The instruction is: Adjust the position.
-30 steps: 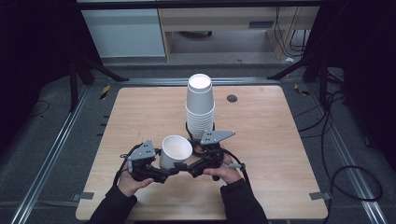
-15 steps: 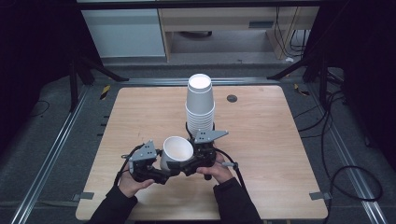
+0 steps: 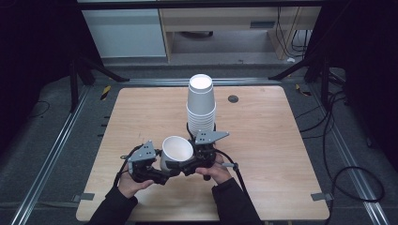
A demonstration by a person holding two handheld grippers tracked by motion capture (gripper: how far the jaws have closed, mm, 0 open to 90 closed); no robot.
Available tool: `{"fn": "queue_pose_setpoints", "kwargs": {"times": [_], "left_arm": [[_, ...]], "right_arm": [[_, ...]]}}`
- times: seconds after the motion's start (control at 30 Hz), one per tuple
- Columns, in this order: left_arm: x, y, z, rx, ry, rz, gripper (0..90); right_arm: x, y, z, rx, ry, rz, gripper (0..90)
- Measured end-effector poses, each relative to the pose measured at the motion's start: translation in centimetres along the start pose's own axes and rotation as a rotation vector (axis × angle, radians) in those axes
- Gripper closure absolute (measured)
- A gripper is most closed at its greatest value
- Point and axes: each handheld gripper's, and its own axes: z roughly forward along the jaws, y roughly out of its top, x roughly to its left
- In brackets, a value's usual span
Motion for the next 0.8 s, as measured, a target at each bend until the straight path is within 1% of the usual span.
{"fn": "queue_pose_setpoints", "kwargs": {"times": [0.03,0.1,0.17,0.2,0.3,0.43,0.53,0.63,0.67,0.73,0.8], "left_arm": [[0.0,0.0,0.0,0.007,-0.005,-0.002,19.3],[0.2,-0.1,-0.2,0.021,0.000,-0.002,16.4],[0.2,-0.2,-0.3,0.030,0.005,-0.005,15.0],[0.3,-0.4,-0.4,0.035,0.006,-0.007,15.0],[0.5,-0.8,-0.7,0.048,0.020,-0.012,14.7],[1.0,-1.4,-1.2,0.062,0.044,-0.028,14.6],[1.5,-1.9,-1.5,0.079,0.085,-0.046,15.1],[2.0,-2.3,-1.7,0.096,0.135,-0.069,15.6],[2.3,-2.5,-1.9,0.099,0.159,-0.084,15.6],[2.7,-2.8,-1.9,0.114,0.198,-0.095,16.5],[3.0,-3.1,-2.0,0.123,0.228,-0.115,16.5]], "right_arm": [[0.0,0.1,-0.1,-0.001,-0.005,-0.008,13.7],[0.1,0.5,-0.4,-0.013,-0.019,-0.015,13.8],[0.1,0.9,-0.8,-0.011,-0.032,-0.025,13.8],[0.2,1.1,-1.0,-0.006,-0.039,-0.032,13.7],[0.4,1.9,-1.8,0.018,-0.078,-0.073,13.8],[0.7,2.7,-3.1,0.037,-0.120,-0.096,13.8],[0.8,3.0,-4.0,0.046,-0.147,-0.105,13.7],[1.0,3.2,-5.1,0.055,-0.188,-0.113,13.7],[1.1,3.2,-5.5,0.056,-0.200,-0.112,13.7],[1.1,3.1,-6.5,0.059,-0.233,-0.115,13.6],[1.1,3.0,-7.4,0.064,-0.251,-0.107,13.4]]}}
